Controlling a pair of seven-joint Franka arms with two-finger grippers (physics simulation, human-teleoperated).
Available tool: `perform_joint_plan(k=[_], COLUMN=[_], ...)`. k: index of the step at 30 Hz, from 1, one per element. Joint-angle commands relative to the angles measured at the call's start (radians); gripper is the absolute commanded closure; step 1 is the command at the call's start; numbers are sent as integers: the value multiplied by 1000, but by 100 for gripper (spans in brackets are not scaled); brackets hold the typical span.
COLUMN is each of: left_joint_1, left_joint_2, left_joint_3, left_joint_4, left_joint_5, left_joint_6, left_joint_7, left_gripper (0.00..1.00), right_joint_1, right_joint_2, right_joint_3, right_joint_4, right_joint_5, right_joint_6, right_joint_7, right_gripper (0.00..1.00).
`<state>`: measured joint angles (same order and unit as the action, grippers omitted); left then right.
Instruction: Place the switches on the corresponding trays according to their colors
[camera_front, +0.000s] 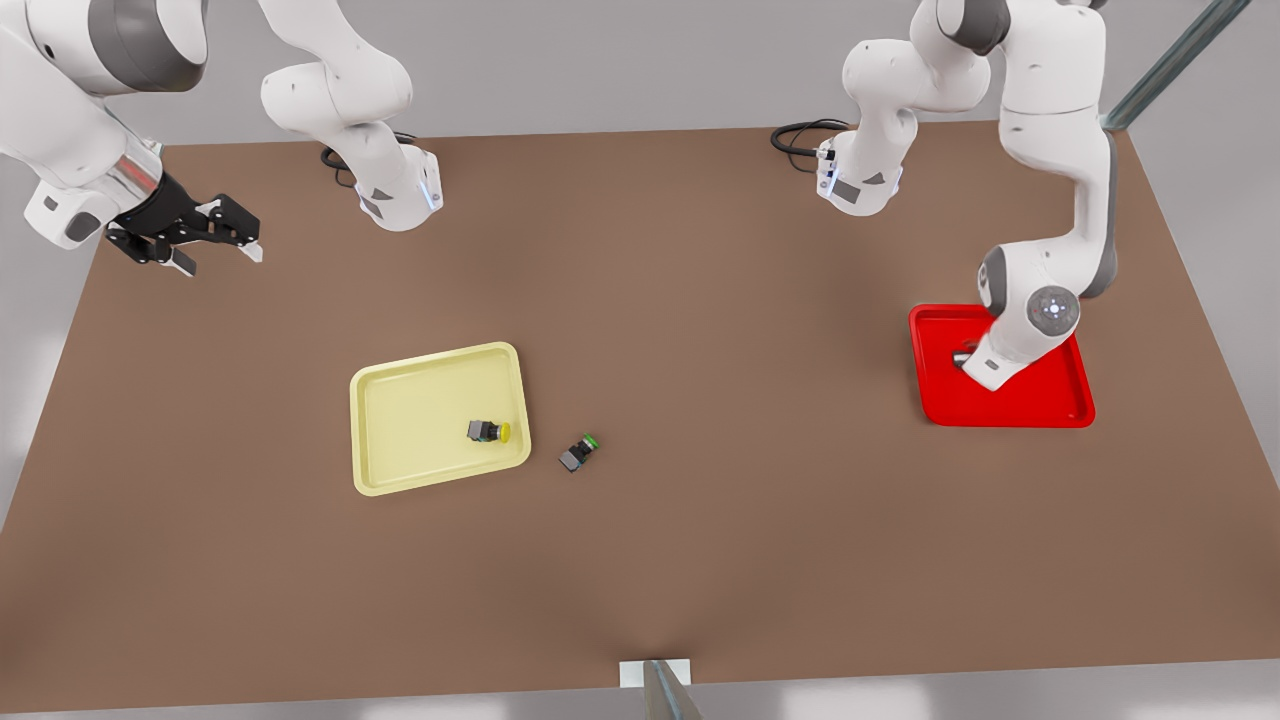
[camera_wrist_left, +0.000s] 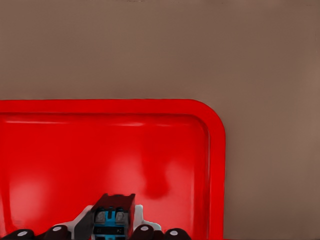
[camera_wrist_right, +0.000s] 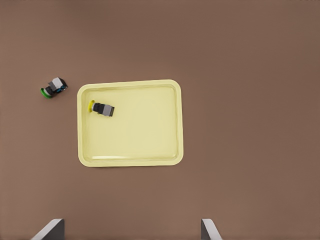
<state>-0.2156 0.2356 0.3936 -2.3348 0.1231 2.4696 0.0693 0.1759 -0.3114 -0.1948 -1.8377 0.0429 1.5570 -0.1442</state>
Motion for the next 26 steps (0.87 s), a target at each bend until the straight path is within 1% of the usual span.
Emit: perform_joint_plan(k=[1, 5, 6, 8, 10, 11, 12, 13, 14, 15, 16, 17, 18, 19, 20, 22, 26], left_joint_1=[1, 1, 1, 1, 16, 61, 79, 120, 127, 167, 165, 165, 164, 136, 136, 137, 137], left_joint_2=[-5, -55, -59, -61, -72, -70, -67, -49, -47, -61, -134, -168, -203, -245, -228, -88, -78], left_joint_3=[1, -2, -4, -6, -108, -212, -289, -378, -412, -495, -515, -512, -481, -421, -424, -430, -432], left_joint_4=[0, 23, 60, 72, 235, 342, 451, 624, 747, 865, 864, 867, 850, 789, 796, 977, 986], left_joint_5=[-92, -92, -92, -89, -94, -97, -103, -114, -115, -118, -118, -122, -137, -137, -137, -135, -135], left_joint_6=[0, -12, -57, -75, -204, -313, -426, -610, -739, -917, -971, -1003, -1028, -1009, -998, -1060, -1060], left_joint_7=[-8, -16, -10, -5, -8, -22, -23, -37, -60, -71, -71, -59, -46, -39, -36, -36, -36], left_gripper=[0, 0, 0, 0, 0, 0, 0, 0, 0, 6, 1, 0, 0, 0, 0, 0, 0], right_joint_1=[-1, -1, -1, -1, -3, -3, -4, -4, -4, -4, -4, -4, -4, -4, -4, -4, -4], right_joint_2=[0, 0, -2, -6, -6, -6, -6, -6, -8, -8, -9, -9, -9, -9, -9, -9, -9], right_joint_3=[0, -2, -2, -2, -2, -2, -2, -2, -2, -2, -2, -2, -2, -2, -2, -2, -3], right_joint_4=[0, 0, 0, 0, 0, 0, -2, 0, -2, -2, -2, -2, -2, -2, -2, -2, -2], right_joint_5=[0, 0, 0, 0, 0, 0, 0, 0, 0, 0, 0, 0, 0, 0, 0, 0, 0], right_joint_6=[0, -5, -5, -3, -2, -3, -2, -3, -5, -5, -5, -5, -5, -5, -5, -5, -5], right_joint_7=[0, -11, -11, -11, -11, -11, -11, -11, -11, -12, -12, -12, -12, -12, -12, -12, -14], right_gripper=[0, 0, 0, 0, 0, 0, 0, 0, 0, 0, 0, 0, 0, 0, 0, 0, 0])
